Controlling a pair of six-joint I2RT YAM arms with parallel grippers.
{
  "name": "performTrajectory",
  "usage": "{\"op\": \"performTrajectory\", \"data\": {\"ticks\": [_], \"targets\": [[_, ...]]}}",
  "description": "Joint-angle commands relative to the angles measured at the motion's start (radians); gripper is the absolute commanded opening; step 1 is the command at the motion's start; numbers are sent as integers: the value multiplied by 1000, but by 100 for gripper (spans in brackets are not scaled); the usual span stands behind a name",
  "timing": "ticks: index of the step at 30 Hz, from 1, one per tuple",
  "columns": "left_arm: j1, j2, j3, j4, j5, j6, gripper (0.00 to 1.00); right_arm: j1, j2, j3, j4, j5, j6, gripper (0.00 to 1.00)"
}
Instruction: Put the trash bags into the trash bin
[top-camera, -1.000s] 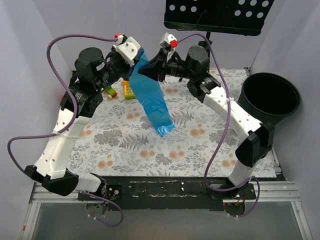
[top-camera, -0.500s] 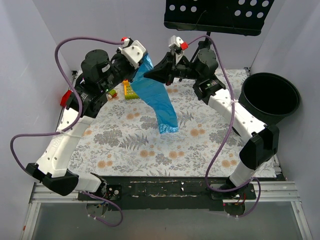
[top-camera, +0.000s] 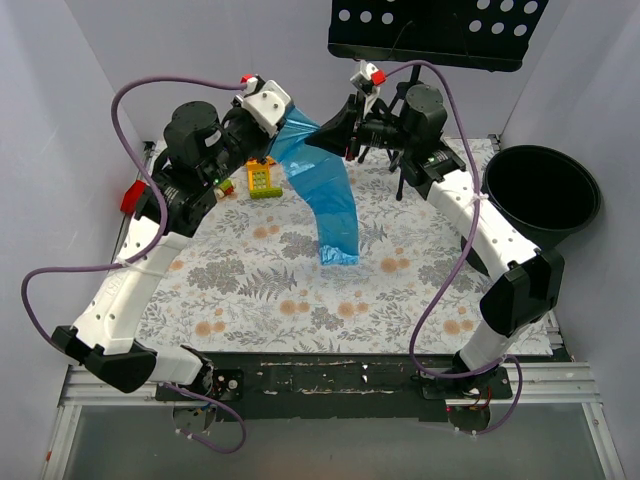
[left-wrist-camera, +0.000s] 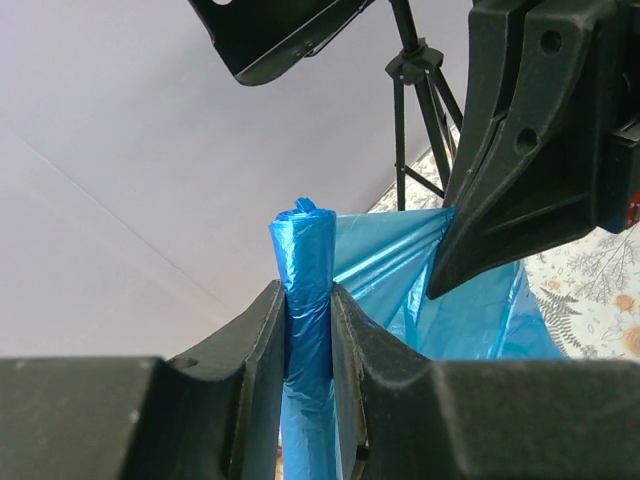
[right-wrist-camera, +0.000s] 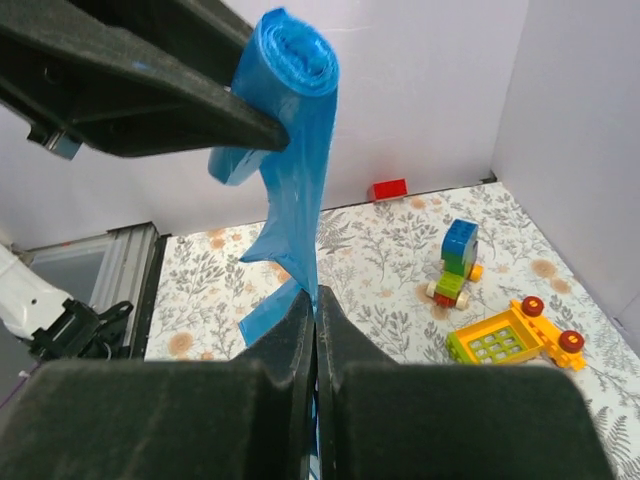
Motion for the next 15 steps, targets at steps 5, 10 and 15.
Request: {"op": "performTrajectory", "data": {"ticks": [5,10,15], "targets": [[18,-39,20,60,-113,-125,0,6,17,156,-104,166,-82,14],[21,-13,58,85,-158,-183,0,6,-40,116,-139,265,-180,48],[28,14,131,57,-141,-222,0,15,-75,55,-129,265,-185,63]]}}
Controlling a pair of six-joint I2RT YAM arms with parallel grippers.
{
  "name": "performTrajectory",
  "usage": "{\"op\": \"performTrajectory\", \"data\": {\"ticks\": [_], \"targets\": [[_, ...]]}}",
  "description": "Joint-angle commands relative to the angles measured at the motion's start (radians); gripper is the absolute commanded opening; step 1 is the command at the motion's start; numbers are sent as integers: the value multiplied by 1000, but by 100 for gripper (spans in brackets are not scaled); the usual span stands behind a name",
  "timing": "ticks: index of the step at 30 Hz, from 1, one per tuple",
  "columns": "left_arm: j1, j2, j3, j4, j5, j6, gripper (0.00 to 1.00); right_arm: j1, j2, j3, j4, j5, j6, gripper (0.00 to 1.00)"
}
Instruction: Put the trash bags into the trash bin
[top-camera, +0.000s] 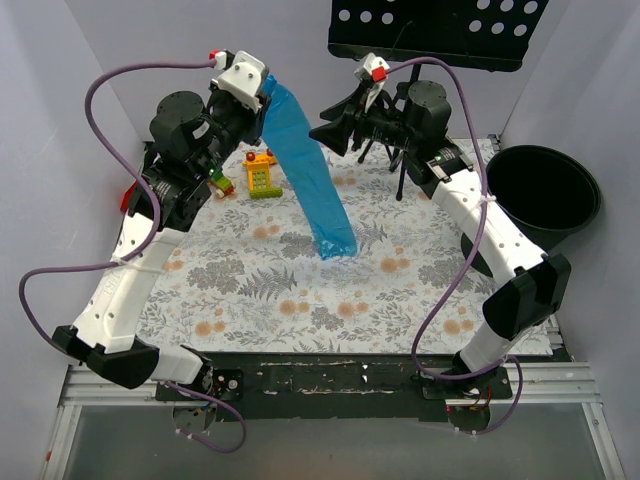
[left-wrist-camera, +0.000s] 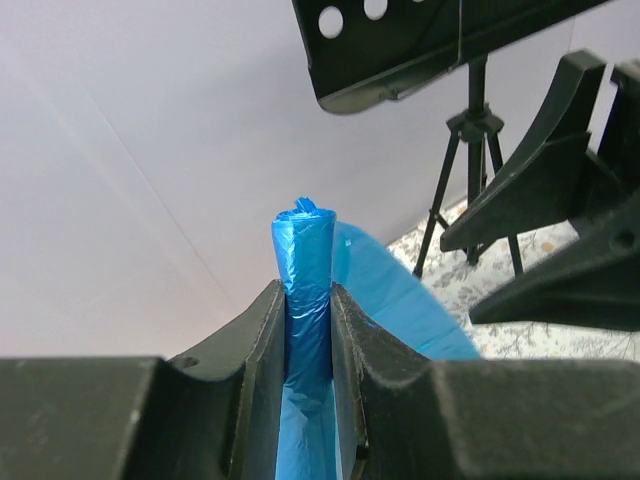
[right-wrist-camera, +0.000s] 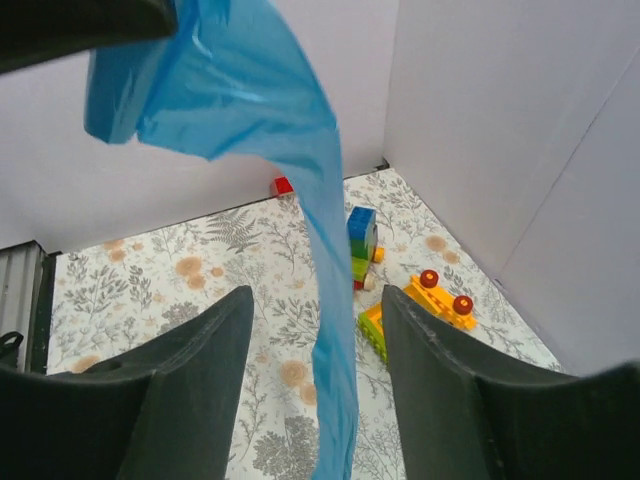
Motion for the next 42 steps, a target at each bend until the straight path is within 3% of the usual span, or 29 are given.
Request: {"op": "performTrajectory", "data": {"ticks": [1,2,3,9,21,28,32,34,38,40,42], "targets": [[10,-6,75,12,-10,-50,0,17,-57,0,10,39,-30,73],[13,-5,78,12,-12,-50,0,30,-49,15,7,59,-28,83],[14,-1,86,12,-13,-53,0,50,-46,32,0,104,-42,85],[17,9,138,-28,32,-13,0,168,-103,-67,188,237,-250,84],[17,-26,166,-132,99,116,0,166,84,178,208,280,-117,85],[17,-44,158,-136,74,143,0,159,185,270,177,183,-38,85],[17,-55,129,-116,65,156,0,154,201,266,199,82,21,64],[17,-60,110,-103,57,160,0,151,195,258,231,32,38,41],[17,-61,71,-79,14,163,0,151,172,258,231,-25,7,9],[17,-58,52,-67,2,166,0,151,141,231,233,-22,-11,1],[17,-54,31,-51,-13,165,0,151,115,207,225,-38,-42,1]]}}
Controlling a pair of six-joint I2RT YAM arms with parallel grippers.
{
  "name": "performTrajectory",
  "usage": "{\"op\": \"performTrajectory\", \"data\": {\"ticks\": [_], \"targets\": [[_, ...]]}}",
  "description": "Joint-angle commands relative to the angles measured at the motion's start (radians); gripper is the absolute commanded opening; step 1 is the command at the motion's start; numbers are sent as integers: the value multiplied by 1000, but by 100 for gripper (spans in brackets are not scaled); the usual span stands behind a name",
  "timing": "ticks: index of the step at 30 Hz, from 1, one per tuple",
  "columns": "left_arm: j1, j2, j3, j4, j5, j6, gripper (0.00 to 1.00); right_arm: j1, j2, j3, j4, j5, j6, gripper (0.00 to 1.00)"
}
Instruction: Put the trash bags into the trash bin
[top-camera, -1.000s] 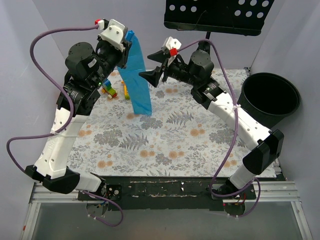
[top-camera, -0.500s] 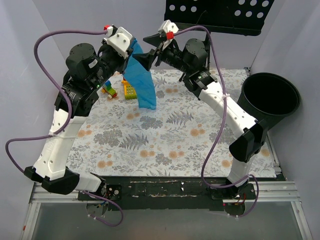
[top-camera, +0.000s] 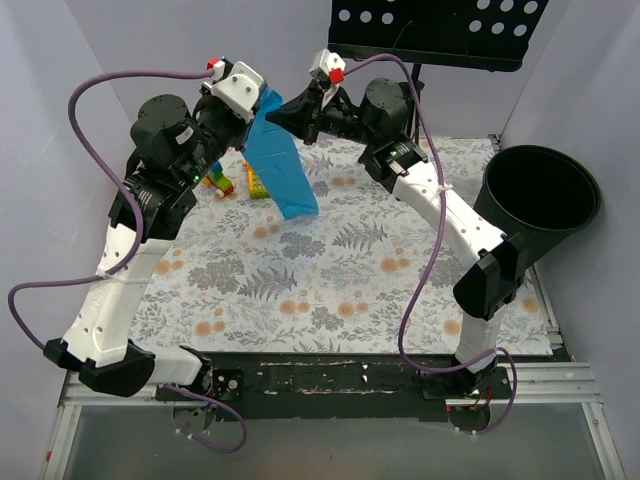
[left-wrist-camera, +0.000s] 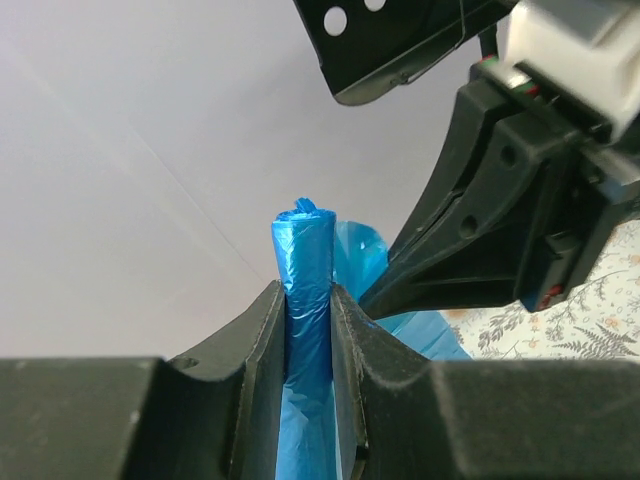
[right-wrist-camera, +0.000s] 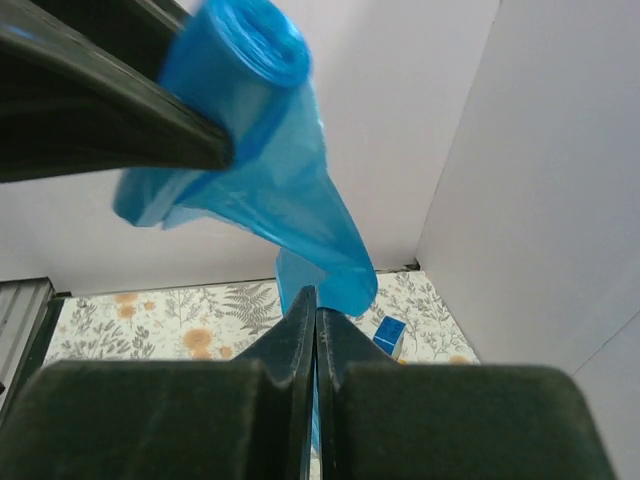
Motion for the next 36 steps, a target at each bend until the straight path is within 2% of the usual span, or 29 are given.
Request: {"op": "performTrajectory", "data": {"ticks": [1,3,8,10,11,13,15,18,20,25,29,34,36], "targets": [[4,-13,-47,53,-65,13,0,-2,-105,-24,43,-69,-59,1],[4,-1,-55,73,-113,1,0,5,-129,-24,-23,-90,-154,1],[14,73,8,88,-190,-70,0,119,-162,43,-391,-25,-611,1],[15,109,28,102,-228,-88,0,165,-179,39,-469,-43,-771,1],[21,132,52,91,-255,-100,0,206,-211,-5,-488,-44,-879,1],[46,177,103,57,-268,-152,0,292,-302,-161,-397,-25,-998,1],[55,183,100,69,-282,-171,0,321,-340,-221,-347,-17,-1008,1],[58,174,74,103,-300,-176,0,318,-318,-167,-427,-3,-1038,1],[64,172,74,93,-309,-180,0,314,-352,-223,-375,12,-1028,1],[83,154,54,99,-341,-188,0,285,-396,-286,-318,23,-902,1],[116,145,49,85,-328,-206,0,284,-448,-351,-273,23,-850,1],[124,134,36,68,-311,-219,0,284,-455,-356,-272,43,-843,1],[124,123,35,59,-261,-226,0,262,-465,-426,-135,154,-721,1]]}}
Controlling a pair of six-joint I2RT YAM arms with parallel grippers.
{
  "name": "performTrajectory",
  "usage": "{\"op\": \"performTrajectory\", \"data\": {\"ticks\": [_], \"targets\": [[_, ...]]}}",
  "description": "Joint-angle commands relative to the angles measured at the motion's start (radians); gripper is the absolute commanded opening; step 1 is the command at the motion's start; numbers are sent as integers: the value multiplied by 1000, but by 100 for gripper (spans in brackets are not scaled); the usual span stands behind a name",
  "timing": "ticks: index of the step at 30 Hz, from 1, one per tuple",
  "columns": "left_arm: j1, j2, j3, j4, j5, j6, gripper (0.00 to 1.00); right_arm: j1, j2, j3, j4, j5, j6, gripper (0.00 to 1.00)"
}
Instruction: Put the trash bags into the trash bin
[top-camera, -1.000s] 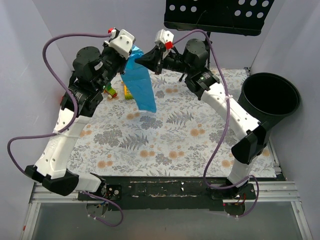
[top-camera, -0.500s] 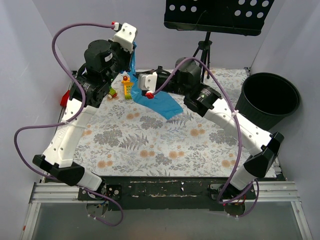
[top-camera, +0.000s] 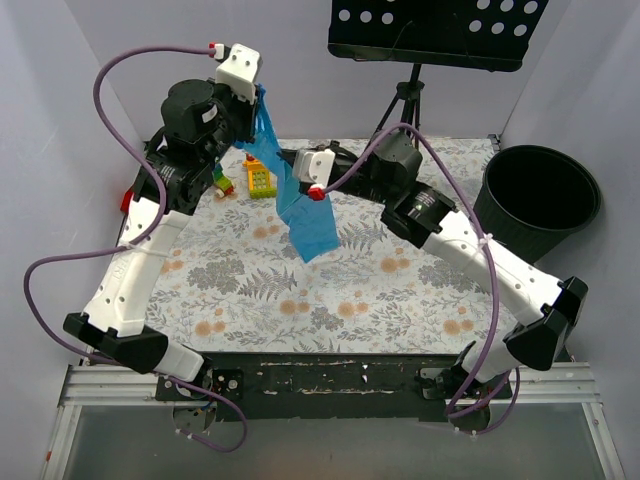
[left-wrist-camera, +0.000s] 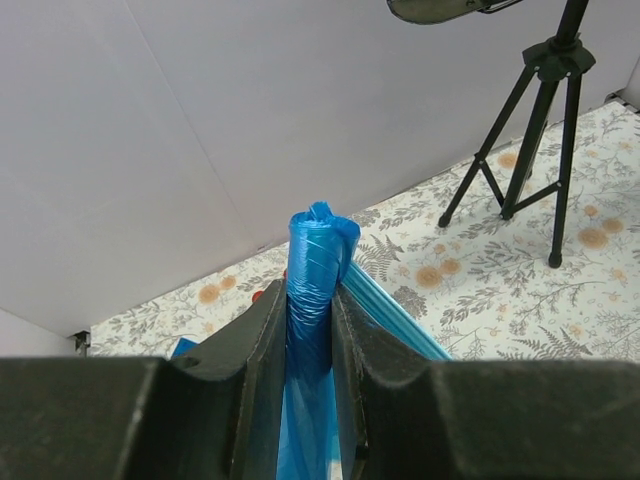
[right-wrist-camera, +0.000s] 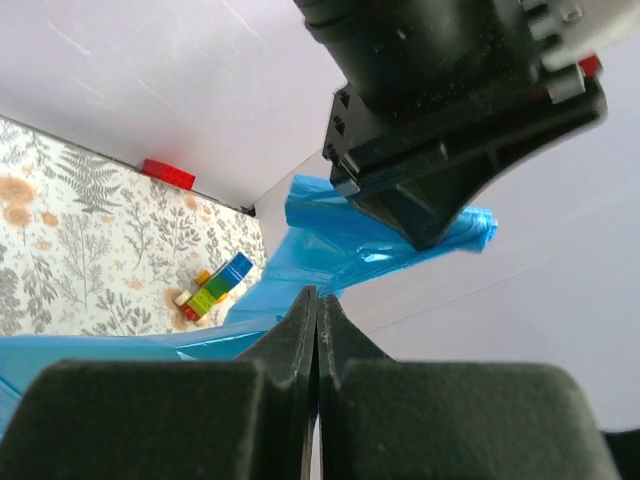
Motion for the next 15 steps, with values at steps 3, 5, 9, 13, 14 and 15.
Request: {"op": "performTrajectory", "data": {"ticks": [3,5,9,13,14,15], "targets": [[74,-32,-9,101,-1,-9,0,-12,-59,-118,206,50,356,22],[73,-54,-21,88,53,-16,0,-80,-7,-34,165,5,493,47],[74,-145,-125,137,151,-11,0,-122,91,103,154,-32,634,63],[74,-165,-135,120,211,-16,0,-123,182,199,172,-52,711,68],[74,-171,-135,117,222,-16,0,-123,208,227,168,-52,728,68],[74,-176,-133,118,233,-14,0,-123,231,245,164,-49,737,68]]}}
